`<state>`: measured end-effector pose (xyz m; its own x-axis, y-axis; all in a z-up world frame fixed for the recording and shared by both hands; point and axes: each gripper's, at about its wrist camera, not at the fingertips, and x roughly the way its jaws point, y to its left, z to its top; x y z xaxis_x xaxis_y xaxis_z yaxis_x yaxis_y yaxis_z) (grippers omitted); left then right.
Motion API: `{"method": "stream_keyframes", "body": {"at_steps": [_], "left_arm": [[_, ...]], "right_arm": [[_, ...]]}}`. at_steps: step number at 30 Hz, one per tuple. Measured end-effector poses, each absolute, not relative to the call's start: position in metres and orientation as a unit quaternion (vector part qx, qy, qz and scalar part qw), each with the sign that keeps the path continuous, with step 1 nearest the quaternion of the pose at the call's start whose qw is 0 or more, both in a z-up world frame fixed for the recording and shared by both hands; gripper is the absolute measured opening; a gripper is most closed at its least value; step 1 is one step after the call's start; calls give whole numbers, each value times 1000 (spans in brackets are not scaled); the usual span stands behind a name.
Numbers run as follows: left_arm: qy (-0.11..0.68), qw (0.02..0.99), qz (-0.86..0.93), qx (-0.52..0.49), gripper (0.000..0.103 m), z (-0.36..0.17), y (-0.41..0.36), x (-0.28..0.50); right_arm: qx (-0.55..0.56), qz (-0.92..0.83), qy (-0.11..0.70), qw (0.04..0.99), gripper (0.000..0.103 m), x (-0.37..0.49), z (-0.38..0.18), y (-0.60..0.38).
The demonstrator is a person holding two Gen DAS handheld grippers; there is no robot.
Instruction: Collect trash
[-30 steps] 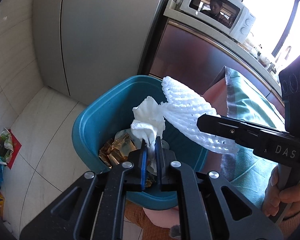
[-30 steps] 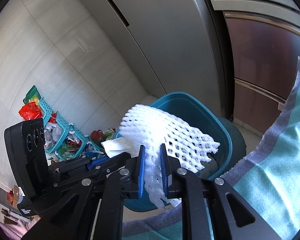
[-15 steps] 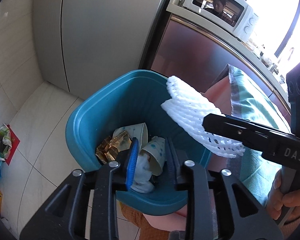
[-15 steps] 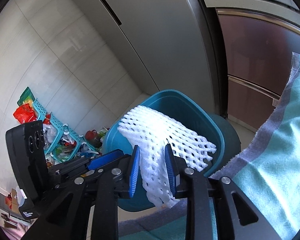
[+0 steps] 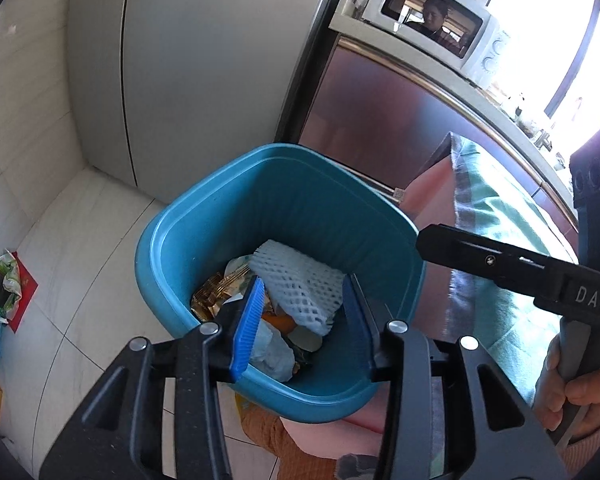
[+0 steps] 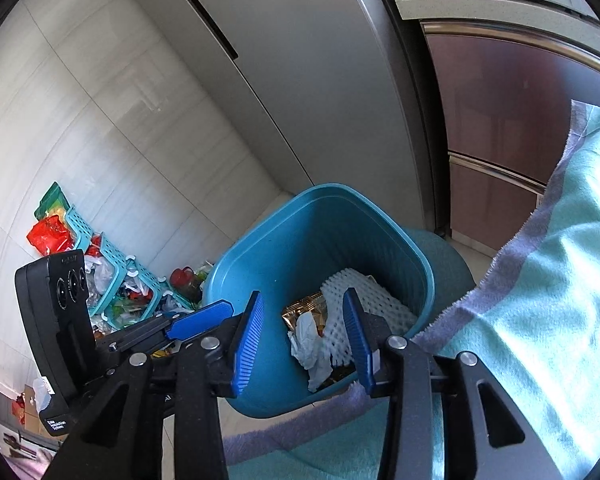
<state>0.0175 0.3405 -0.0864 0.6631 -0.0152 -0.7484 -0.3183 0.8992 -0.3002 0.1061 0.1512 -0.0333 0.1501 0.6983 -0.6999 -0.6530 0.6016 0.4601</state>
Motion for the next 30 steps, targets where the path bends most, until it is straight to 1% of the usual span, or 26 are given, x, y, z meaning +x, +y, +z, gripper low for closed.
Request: {"method": "stream_keyframes", "body": {"at_steps": [2, 4, 6, 7, 9, 11, 12, 13, 15, 20, 23, 25, 30], "left_arm": [[394, 893, 86, -202, 48, -82, 338, 14], [389, 896, 87, -195, 50, -78, 335, 11], [383, 900, 87, -189, 57, -73, 332, 7], [380, 902, 88, -185, 60, -71, 329, 5], [372, 907, 89, -177, 70, -65, 325, 0], [364, 912, 88, -168, 76, -58, 320, -4], [360, 914, 88, -164, 83, -55, 317, -6], [353, 918, 88, -159, 86, -51, 313, -9], [338, 925, 89, -150, 98, -43, 305, -16], [310, 937, 96, -132, 98, -30, 283, -27], [295, 944, 94, -118, 98, -23, 267, -31], [285, 948, 85, -114, 98, -19, 256, -33], [265, 958, 60, -95, 98, -10, 220, -37]], "right_arm": [[25, 447, 469, 761, 45, 102, -30, 147], [24, 448, 460, 766, 48, 97, -27, 141], [23, 448, 451, 772, 50, 93, -22, 134], [22, 447, 447, 775, 53, 91, -19, 131], [24, 446, 437, 781, 58, 85, -14, 122], [26, 442, 428, 788, 64, 82, -9, 113], [27, 440, 422, 792, 66, 79, -7, 107], [27, 437, 416, 797, 69, 76, -4, 102], [26, 431, 405, 806, 73, 71, 0, 91], [24, 410, 374, 832, 89, 54, 11, 61], [22, 391, 352, 850, 94, 42, 14, 40], [20, 374, 337, 864, 96, 33, 16, 25], [10, 327, 297, 897, 96, 8, 18, -11]]}}
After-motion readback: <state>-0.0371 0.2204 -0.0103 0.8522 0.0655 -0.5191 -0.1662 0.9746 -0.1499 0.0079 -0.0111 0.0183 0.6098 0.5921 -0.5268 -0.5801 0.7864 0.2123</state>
